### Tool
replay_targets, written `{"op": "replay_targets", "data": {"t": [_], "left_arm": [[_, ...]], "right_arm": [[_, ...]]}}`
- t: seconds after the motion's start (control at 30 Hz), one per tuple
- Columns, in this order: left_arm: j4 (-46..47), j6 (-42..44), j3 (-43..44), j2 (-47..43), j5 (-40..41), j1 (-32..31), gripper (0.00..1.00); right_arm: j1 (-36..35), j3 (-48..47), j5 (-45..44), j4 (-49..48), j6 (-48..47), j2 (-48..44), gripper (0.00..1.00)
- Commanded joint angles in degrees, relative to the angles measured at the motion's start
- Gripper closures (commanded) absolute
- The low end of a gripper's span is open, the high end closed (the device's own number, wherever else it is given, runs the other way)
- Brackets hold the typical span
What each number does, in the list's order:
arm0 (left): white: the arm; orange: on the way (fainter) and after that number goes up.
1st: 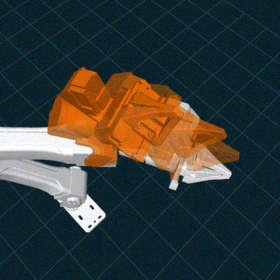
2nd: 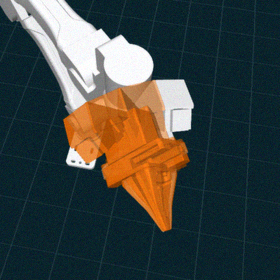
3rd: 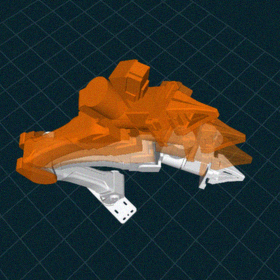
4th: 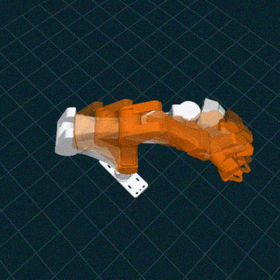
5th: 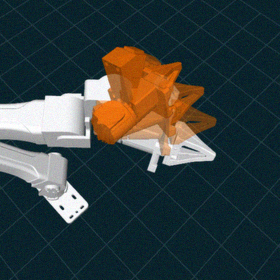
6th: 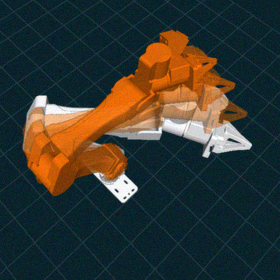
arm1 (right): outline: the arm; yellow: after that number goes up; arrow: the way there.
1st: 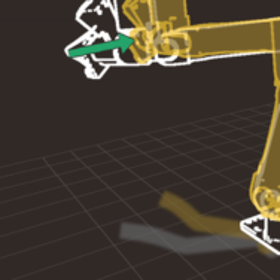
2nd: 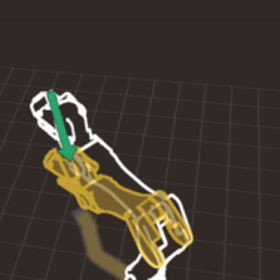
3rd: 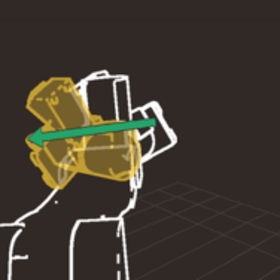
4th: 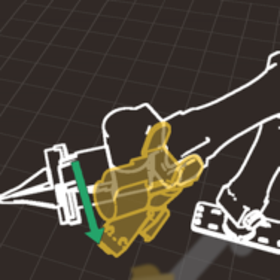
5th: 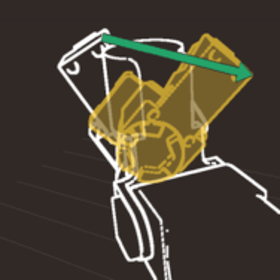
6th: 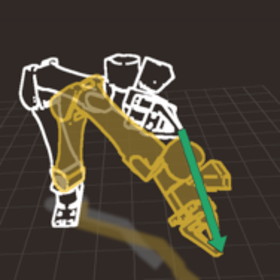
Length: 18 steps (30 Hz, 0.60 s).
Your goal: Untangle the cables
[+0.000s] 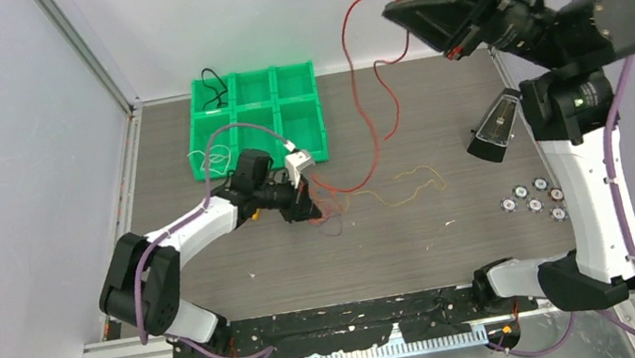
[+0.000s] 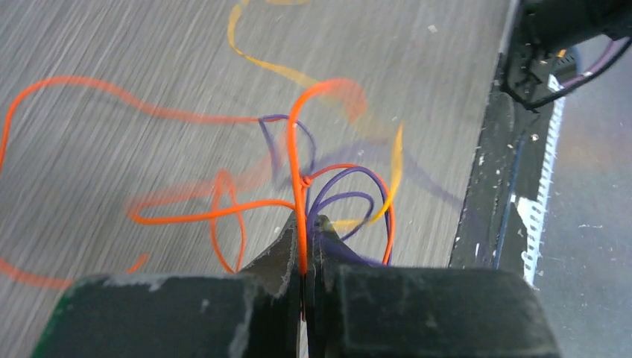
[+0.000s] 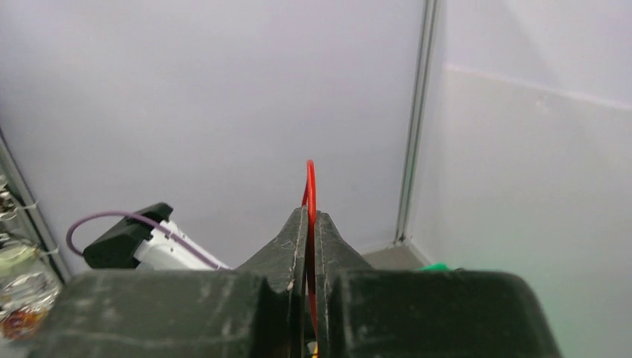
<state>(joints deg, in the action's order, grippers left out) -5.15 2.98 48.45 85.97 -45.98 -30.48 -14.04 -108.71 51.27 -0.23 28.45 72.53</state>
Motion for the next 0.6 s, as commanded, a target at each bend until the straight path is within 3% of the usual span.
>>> {"op": "replay_targets", "data": {"t": [0.0,0.17,0.23,0.33,0.57], "left_arm": [[-6.3,-0.2,-0.7,-0.5,2.9,3.8,1.00],[-8.9,0.5,-1.6,-1.6,2.6,4.7,0.97],[-10.1,2.0,-1.2,-5.3,2.3,4.9,0.52],[-10.6,2.7,-1.5,-14.4,0.6,6.4,0.03],[-25.6,21.5,5.5,-31.4,-1.5,9.3,0.00]], "right_arm": [[2.1,-7.6,-4.8,-5.4,3.2,0.6,0.95],[3.6,-10.7,-5.3,-5.0,3.8,1.9,0.95],[3.6,-8.1,-4.5,-5.0,3.6,1.4,0.95],[3.6,-2.0,-3.5,-4.0,1.4,0.2,0.95],[3.5,9.3,0.2,-5.6,0.3,-0.7,0.95]]}}
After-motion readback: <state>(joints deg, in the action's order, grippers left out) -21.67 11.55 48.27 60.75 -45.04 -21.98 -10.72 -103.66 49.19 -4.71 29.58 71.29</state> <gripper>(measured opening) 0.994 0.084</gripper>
